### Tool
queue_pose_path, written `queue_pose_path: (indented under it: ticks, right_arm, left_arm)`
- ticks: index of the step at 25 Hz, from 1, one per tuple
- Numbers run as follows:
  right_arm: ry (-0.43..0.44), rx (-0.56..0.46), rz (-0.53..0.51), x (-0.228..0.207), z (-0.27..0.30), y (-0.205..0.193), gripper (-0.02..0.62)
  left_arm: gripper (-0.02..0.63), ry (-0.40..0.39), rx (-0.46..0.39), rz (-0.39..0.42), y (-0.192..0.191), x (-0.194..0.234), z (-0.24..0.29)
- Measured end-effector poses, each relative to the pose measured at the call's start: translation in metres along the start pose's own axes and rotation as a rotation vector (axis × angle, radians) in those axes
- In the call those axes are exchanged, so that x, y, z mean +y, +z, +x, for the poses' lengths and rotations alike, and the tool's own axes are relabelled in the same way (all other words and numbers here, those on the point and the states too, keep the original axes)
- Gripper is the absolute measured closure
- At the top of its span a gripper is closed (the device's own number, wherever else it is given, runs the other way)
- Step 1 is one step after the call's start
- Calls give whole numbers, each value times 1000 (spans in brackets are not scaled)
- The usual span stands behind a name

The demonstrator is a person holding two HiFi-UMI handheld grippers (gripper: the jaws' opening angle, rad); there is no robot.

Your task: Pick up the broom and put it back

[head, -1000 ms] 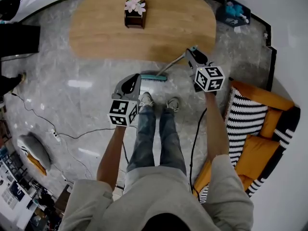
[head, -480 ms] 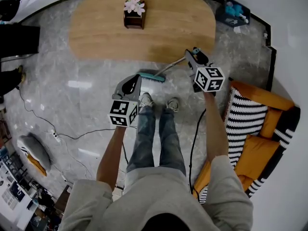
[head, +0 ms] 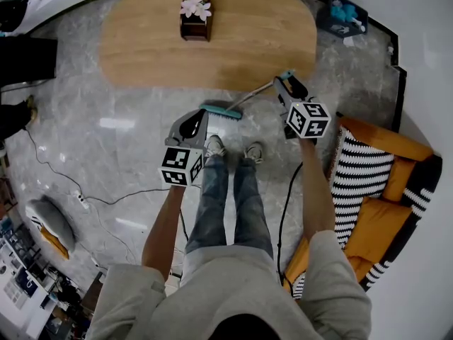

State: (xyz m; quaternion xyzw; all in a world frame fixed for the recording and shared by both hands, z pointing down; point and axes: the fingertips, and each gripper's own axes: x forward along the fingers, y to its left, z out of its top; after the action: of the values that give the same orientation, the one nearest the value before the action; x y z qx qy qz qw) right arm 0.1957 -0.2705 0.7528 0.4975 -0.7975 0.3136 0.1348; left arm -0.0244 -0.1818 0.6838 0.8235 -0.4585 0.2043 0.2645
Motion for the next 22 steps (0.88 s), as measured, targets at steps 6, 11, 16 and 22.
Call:
queue_pose_path:
  ticks: [6,11,16,22]
  right_arm:
    - [-49,-16,-12,0,-23,-3,413]
    - [-130,-66,-42,3,-62,7,467]
    - [-203,-132,-69,13,-105,24,537]
    - [-262,-187,-80,28,-154,42,595]
  left_arm:
    - [603,-2,-18,9,10,-2,-3]
    - [603,-6,-50,27,32,-7,-10]
    - [603,-9,-91,49,57,-12,-23]
    - [603,-7,-129,65,82,-20,-46]
